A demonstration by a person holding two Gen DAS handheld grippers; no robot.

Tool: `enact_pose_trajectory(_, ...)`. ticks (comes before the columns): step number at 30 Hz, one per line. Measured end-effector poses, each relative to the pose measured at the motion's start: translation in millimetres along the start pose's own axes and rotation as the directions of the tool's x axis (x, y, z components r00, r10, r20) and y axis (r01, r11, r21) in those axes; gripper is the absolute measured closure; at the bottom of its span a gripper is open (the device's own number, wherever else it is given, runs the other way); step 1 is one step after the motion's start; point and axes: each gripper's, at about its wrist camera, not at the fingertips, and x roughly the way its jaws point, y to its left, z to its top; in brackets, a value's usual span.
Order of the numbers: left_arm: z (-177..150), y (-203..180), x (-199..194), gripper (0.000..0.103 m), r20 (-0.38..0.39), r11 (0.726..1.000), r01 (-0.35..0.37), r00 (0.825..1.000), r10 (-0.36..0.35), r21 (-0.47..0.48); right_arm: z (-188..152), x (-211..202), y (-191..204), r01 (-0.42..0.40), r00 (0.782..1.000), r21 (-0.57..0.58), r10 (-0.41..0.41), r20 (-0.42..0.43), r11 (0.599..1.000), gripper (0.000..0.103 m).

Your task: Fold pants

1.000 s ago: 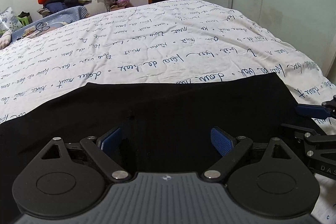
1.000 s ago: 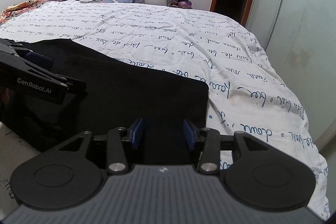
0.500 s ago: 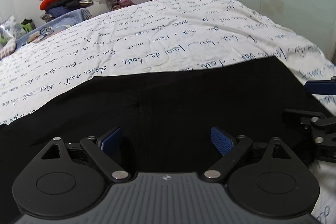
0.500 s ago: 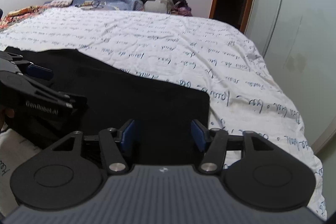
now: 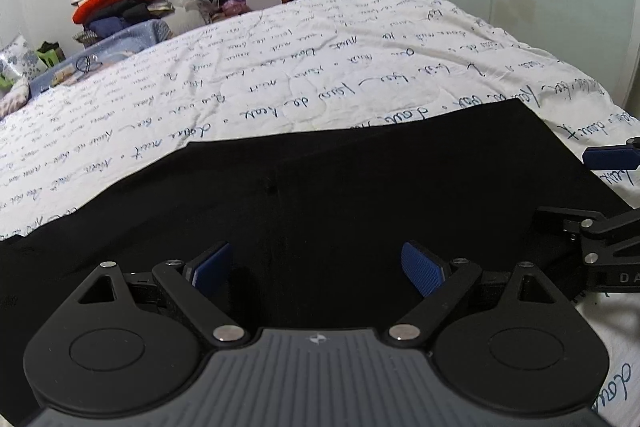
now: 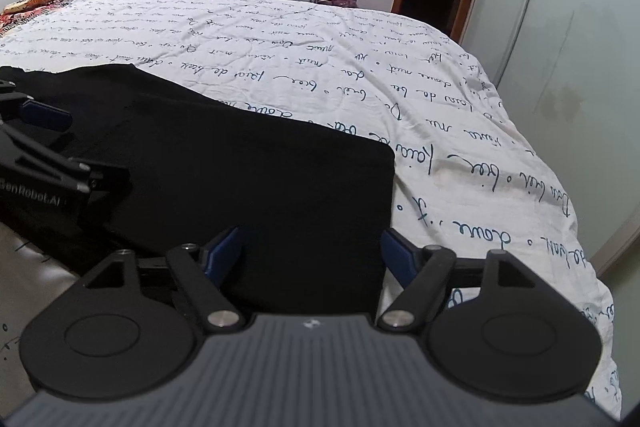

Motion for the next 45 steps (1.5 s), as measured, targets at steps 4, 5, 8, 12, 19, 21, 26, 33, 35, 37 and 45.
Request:
enact_pose_trajectory(4, 2.0, 12.3, -15.2, 0.011, 0.065, 1.0, -0.028, 0.997, 0.028, -0.009, 1.4, -1.6, 0.4, 0.013, 1.0, 0.0, -0.013, -0.004, 1.0, 0.024)
enact_pose_trajectory(5, 2.7, 18.2, -19.0, 0.011, 0.073, 0.999, -0.038, 0.997, 0.039, -0.021, 2.8, -4.3, 2.3, 0.02, 1.0, -0.009, -0.02, 0.005, 1.0, 0.02)
enact_pose_trajectory(8, 1.6, 38.0, -27.5, 0.011, 0.073, 0.997, -0.035, 0.997, 0.04, -0.066, 7.5, -16.2, 10.7, 0.024, 0.998, -0.036, -0.021, 0.058, 0.999, 0.007)
enact_pose_trajectory(12, -7.7, 63.2, -32.6, 0.011, 0.046, 0.991, -0.066, 0.996, 0.072, -0.116, 14.9, -24.4, 26.2, -0.003, 0.994, -0.054, 0.009, 0.109, 0.999, 0.001)
enact_pose_trajectory(19, -31.7, 117.7, -47.3, 0.011, 0.015, 0.963, -0.152, 0.987, 0.16, -0.222, 24.0, -24.5, 57.6, -0.053, 0.988, -0.083, 0.064, 0.137, 0.995, 0.0)
enact_pose_trajectory(21, -37.5, 132.5, -51.6, 0.011, 0.007, 0.95, -0.178, 0.982, 0.187, -0.258, 25.3, -22.2, 68.1, -0.083, 0.986, -0.097, 0.096, 0.134, 0.992, 0.0)
enact_pose_trajectory(26, -49.3, 157.9, -52.4, 0.011, -0.026, 0.934, -0.207, 0.978, 0.209, -0.29, 21.1, -5.8, 93.3, -0.105, 0.99, -0.155, 0.118, 0.074, 0.982, 0.0)
enact_pose_trajectory(33, -56.0, 157.6, -44.5, 0.011, -0.046, 0.929, -0.26, 0.965, 0.257, -0.264, 22.4, -19.0, 104.6, -0.085, 0.988, -0.182, 0.107, 0.111, 0.98, 0.0)
enact_pose_trajectory(35, -55.1, 156.7, -43.4, 0.011, -0.045, 0.925, -0.27, 0.962, 0.268, -0.266, 26.8, -23.5, 110.0, -0.09, 0.984, -0.191, 0.117, 0.133, 0.977, 0.0)
enact_pose_trajectory(37, -55.1, 156.6, -43.3, 0.011, -0.049, 0.923, -0.278, 0.96, 0.275, -0.265, 31.5, -26.4, 117.2, -0.107, 0.98, -0.193, 0.136, 0.142, 0.975, 0.0)
enact_pose_trajectory(45, -56.9, 167.4, -44.7, 0.011, -0.063, 0.903, -0.313, 0.949, 0.308, -0.293, 34.0, -15.0, 145.8, -0.15, 0.979, -0.226, 0.177, 0.104, 0.963, 0.0)
